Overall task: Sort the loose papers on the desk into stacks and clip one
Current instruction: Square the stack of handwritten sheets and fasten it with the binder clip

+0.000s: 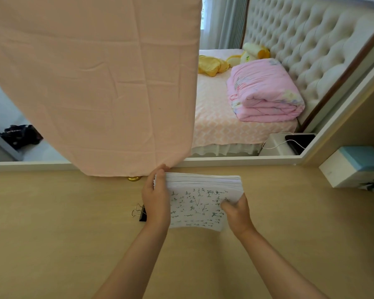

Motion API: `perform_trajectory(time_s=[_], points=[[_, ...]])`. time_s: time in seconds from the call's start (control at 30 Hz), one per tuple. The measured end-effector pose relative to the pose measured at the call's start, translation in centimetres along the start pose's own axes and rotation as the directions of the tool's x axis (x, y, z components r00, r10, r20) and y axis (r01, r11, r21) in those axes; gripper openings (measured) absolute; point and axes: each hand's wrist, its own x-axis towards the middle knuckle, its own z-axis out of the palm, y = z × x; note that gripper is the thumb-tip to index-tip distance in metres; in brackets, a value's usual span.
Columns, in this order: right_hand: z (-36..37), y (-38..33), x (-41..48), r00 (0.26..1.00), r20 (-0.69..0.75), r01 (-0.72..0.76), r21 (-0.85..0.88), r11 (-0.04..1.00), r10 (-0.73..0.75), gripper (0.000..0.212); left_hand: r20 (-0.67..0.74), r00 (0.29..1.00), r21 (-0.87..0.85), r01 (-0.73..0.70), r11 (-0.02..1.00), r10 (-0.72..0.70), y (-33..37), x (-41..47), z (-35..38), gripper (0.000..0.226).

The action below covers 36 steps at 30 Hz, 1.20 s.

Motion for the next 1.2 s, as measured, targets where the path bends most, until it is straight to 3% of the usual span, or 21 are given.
perform_trajectory(time_s=[0.23,0.67,1.0,1.2], points=[[0.7,-0.6,-0.1,0.995,-0.102,0.007,0.014,1.0,-0.005,0.044,0.051,0.998,0.0,-0.032,0.999,0.032,0.3,0.5,0.2,0.026],[1.2,-0.9,-0.2,0.991,-0.133,0.005,0.009,1.0,-0.004,0.043,0.003,0.998,-0.001,-0.057,0.998,0.057,0.5,-0.2,0.4,0.026],[1.2,-0.9,-0.3,0.988,-0.143,-0.043,0.07,0.997,0.053,0.043,0.136,0.99,0.003,0.026,1.0,-0.026,0.3,1.4,-1.0,0.035],[1.4,-0.9,-0.3,0.988,-0.144,-0.04,0.079,0.996,0.051,0.042,0.179,0.983,0.017,-0.049,0.999,0.046,0.5,1.2,-0.5,0.028]])
